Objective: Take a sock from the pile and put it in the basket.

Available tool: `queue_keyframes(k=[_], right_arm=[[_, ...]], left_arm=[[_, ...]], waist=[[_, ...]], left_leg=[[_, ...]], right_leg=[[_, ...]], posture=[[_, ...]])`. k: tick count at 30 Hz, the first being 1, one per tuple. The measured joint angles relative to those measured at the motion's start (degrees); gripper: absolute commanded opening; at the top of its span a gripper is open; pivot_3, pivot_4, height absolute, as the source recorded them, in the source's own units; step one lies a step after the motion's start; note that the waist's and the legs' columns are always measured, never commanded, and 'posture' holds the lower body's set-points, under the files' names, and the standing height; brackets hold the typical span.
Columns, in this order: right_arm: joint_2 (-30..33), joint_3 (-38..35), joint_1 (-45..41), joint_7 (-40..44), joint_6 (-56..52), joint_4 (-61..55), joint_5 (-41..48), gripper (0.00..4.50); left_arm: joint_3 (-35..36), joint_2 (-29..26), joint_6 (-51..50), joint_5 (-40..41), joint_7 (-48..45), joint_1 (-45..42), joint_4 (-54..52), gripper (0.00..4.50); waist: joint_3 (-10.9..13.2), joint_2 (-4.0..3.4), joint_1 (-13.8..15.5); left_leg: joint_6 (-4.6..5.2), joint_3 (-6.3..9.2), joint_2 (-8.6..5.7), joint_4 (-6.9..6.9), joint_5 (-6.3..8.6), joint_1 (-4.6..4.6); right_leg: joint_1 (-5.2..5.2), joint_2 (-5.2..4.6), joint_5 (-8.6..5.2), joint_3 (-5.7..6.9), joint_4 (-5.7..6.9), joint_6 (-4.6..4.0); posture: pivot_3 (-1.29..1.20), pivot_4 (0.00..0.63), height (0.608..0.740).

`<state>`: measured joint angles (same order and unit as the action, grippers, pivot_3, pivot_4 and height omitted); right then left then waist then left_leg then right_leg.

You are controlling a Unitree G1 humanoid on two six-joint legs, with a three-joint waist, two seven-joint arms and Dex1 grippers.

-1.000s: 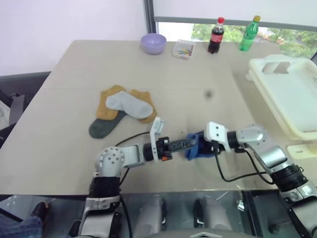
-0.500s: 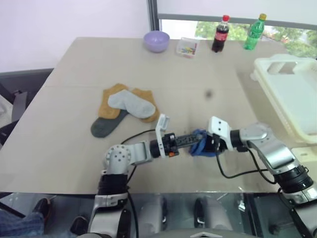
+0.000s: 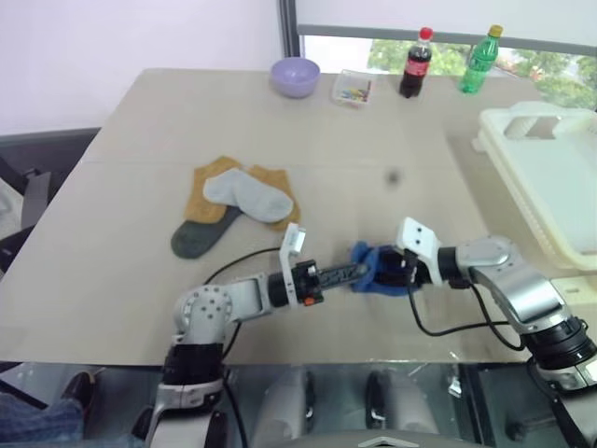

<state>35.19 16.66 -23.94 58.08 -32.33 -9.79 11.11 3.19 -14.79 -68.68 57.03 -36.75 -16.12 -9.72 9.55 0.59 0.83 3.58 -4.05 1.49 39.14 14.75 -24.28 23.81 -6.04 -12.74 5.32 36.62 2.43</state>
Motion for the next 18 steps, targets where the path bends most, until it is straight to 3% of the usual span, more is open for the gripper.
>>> queue_keyframes(k=[7,18], right_arm=[[-0.61,-3.00,-1.92,-1.88,-3.22,1.32,2.16,2.19],[-0.44,-7.39,-1.26,-3.62,-9.42,-2.44,7.56,2.19]], left_arm=[[-7.12,-2.56,7.49,-5.38,-5.15,1.87,-3.24,3.40],[-7.55,0.76,14.26,-11.19,-2.32,-1.31,2.27,3.40]], waist=[[0.01,-0.02,-0.01],[0.02,-0.01,0.16]], left_leg=[[0.00,0.02,0.00,0.00,-0.01,-0.27],[0.04,0.10,-0.06,0.04,-0.01,-0.38]], right_leg=[[0.25,-0.02,0.01,0.02,-0.01,-0.01],[0.26,0.04,0.14,0.10,-0.01,0.25]], posture=[[0.00,0.150,0.733],[0.00,0.150,0.733]])
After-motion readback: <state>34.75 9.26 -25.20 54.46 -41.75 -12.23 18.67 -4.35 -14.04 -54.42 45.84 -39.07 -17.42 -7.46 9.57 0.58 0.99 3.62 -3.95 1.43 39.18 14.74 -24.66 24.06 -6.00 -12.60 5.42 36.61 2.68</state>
